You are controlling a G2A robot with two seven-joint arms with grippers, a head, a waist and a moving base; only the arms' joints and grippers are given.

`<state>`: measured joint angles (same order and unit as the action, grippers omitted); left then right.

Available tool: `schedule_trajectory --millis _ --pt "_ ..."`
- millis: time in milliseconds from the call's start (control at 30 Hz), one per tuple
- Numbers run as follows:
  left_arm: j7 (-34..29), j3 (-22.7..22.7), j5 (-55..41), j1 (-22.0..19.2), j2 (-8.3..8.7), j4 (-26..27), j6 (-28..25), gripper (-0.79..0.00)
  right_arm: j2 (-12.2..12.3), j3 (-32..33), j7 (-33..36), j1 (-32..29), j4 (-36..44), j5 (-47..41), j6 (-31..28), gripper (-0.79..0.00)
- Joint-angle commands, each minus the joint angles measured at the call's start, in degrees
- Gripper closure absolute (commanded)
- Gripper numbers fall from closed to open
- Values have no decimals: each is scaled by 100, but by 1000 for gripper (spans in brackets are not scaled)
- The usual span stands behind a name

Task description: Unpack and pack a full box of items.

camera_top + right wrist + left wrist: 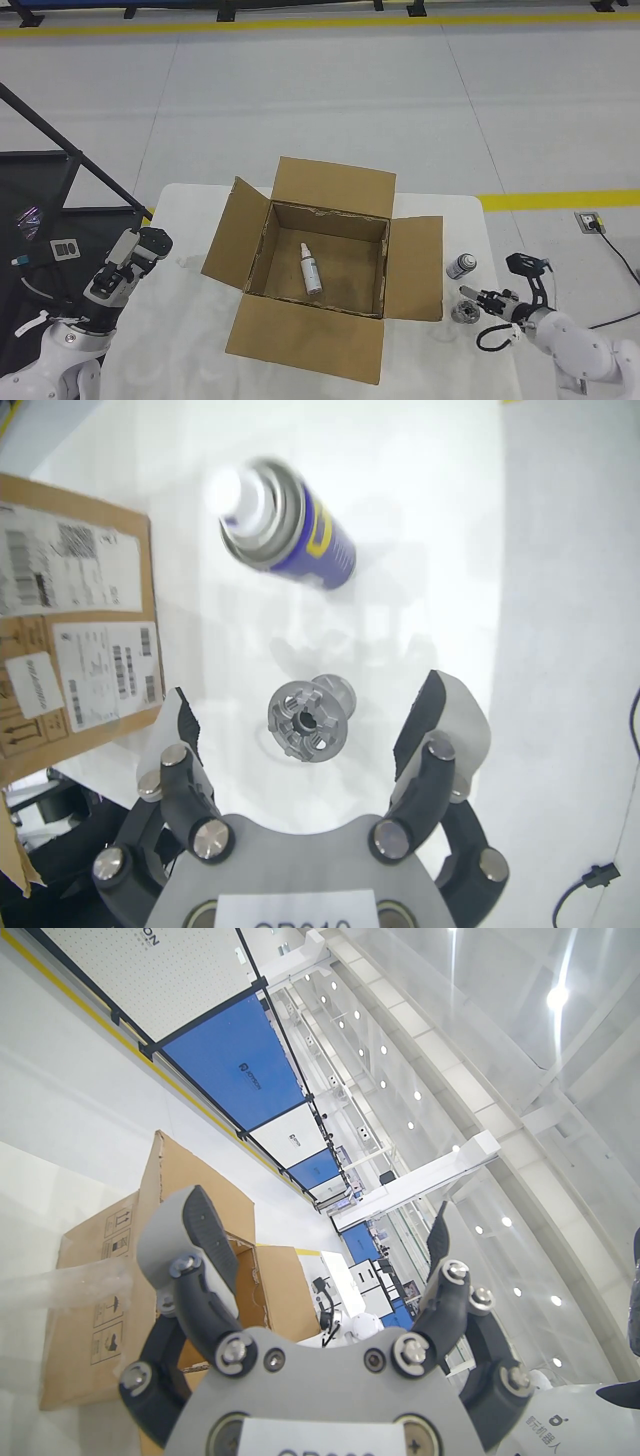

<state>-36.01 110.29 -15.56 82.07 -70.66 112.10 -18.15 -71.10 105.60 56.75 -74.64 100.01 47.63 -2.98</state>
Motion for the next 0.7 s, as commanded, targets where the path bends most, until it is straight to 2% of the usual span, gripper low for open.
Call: schedule_trajectory --millis 0,133,200,267,367,433,567,600,667 --pt "0 0 0 0 0 0 0 -785 9 55 -17 -245 1075 367 502 -785" --pt "78 -13 21 32 1 20 19 -785 33 -267 324 -213 2613 907 896 -785" --pt "119 2 38 73 8 7 -13 -785 58 -686 670 98 2964 1231 852 -785" --pt "145 27 63 120 15 -27 -66 -785 70 -1335 1057 655 2962 1480 733 -785" --pt "167 61 65 202 26 -93 -114 -785 22 -2603 1544 1781 2361 1799 613 -785" --pt "186 73 70 252 32 -112 -142 -785 -77 -3482 1729 2601 1652 1790 634 -785" --pt "276 165 15 384 39 -105 -197 -785 -382 -4949 1791 3947 120 1542 845 -785" --pt "318 217 -5 432 42 -103 -207 -785 -525 -5415 1767 4362 -446 1357 904 -785" --pt "362 282 -41 485 46 -107 -230 -785 -720 -5951 1709 4819 -1151 1143 958 -785"
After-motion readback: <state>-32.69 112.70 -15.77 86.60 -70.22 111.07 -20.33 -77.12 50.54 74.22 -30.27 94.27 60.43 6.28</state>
